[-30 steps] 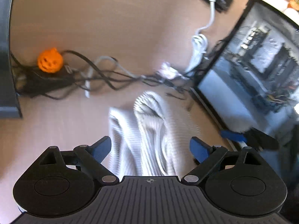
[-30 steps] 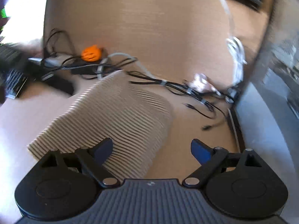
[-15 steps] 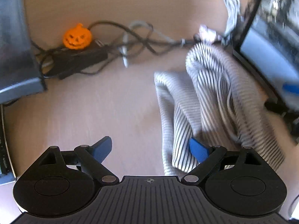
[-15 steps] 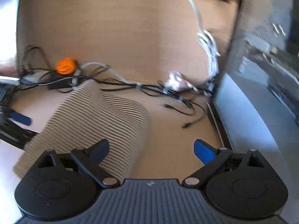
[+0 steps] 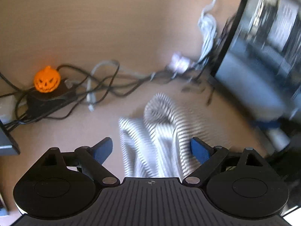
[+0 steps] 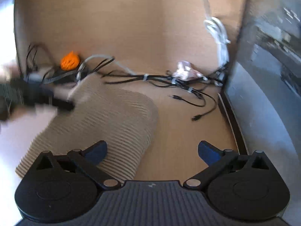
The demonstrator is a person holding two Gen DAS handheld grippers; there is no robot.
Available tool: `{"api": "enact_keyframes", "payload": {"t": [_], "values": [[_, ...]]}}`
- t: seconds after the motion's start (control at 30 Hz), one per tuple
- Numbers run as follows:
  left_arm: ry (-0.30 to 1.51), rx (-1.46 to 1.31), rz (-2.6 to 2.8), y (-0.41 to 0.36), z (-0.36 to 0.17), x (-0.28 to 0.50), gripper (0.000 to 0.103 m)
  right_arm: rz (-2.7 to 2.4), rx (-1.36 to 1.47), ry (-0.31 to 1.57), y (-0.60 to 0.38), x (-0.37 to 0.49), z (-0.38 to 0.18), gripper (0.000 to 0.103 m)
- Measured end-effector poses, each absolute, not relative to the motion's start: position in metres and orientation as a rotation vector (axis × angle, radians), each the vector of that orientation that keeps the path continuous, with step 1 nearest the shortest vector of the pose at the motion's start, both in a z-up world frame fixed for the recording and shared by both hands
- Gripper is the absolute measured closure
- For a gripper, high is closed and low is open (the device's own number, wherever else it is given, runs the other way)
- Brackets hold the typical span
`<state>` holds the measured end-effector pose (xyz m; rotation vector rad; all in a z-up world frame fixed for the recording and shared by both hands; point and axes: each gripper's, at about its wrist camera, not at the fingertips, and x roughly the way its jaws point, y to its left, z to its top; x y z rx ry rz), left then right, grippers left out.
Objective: Fold clothes
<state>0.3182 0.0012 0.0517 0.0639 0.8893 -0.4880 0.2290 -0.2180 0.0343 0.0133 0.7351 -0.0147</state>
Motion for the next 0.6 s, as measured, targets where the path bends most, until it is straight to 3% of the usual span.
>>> {"api": "enact_keyframes", "payload": {"t": [0.1,0.27,0.6], "values": [[0.921,0.042,-0.482,0.012,0.04,0.315,0.008,-0.103,0.041,0.712,-0.229,0.23,0.033,0.0],[0.931,0.026,-0.474,0.021,0.035,0.309,0.008,-0.09,0.024,0.829,-0.227,0.251,0.011,0.0],[0.99,-0.109,-0.434,0.049,0.027,0.286,0.008,0.057,-0.255,0.738,-0.168,0.309,0.011,0.0]]}}
